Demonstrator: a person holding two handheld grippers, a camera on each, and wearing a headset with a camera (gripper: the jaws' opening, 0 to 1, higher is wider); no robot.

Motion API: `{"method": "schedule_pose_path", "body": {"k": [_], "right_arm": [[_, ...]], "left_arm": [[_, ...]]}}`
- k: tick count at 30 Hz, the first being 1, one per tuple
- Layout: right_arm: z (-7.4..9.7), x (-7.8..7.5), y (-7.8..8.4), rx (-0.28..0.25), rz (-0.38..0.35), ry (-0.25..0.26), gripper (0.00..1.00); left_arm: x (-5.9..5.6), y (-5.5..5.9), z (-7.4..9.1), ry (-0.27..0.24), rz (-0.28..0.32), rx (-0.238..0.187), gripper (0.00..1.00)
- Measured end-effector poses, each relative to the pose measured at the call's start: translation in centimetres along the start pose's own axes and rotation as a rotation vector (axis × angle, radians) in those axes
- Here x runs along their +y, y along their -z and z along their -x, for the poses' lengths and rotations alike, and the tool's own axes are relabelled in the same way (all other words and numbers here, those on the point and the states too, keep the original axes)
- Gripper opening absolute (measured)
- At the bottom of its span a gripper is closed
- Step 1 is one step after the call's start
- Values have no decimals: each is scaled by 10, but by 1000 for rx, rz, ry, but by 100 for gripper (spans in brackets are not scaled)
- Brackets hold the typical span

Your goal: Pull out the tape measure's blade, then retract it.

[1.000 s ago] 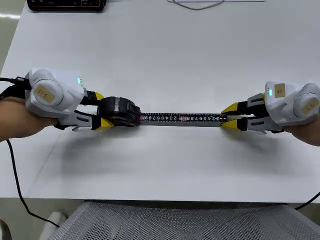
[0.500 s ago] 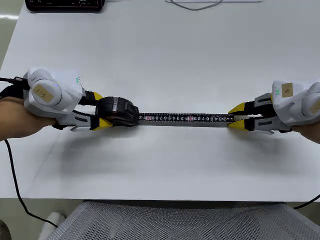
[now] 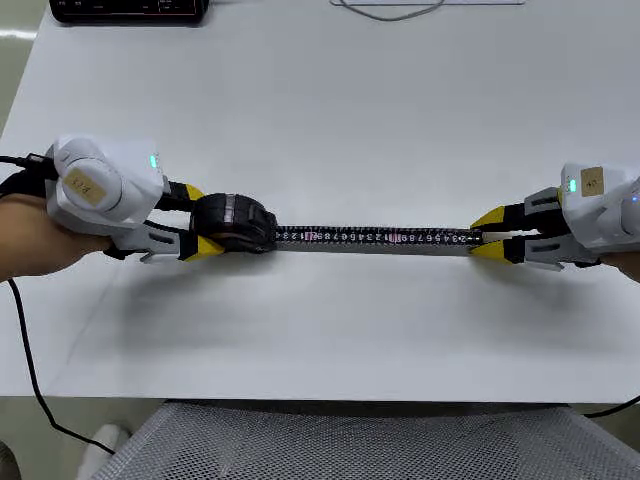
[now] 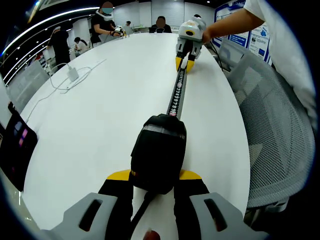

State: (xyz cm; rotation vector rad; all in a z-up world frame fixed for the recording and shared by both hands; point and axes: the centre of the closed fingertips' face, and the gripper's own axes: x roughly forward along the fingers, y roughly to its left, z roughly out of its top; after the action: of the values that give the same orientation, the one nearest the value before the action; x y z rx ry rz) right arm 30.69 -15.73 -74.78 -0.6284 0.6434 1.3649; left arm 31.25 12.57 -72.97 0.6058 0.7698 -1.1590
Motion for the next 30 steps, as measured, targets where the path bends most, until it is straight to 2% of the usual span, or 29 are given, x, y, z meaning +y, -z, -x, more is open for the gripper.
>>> {"method": "schedule_pose_path", "body": {"k": [7,10,30], "right_arm": [[-1,-2,1,1,-21,10,10],[-2,-3,1,2,-55,6,10],[-2,-4,1,29,-50,-2,12]], "left_arm": [[0,-1,0,-8,4,2,26],[0,-1,0,-10,4,6,26],[1,-2,-2,-10,28,19,27]]}}
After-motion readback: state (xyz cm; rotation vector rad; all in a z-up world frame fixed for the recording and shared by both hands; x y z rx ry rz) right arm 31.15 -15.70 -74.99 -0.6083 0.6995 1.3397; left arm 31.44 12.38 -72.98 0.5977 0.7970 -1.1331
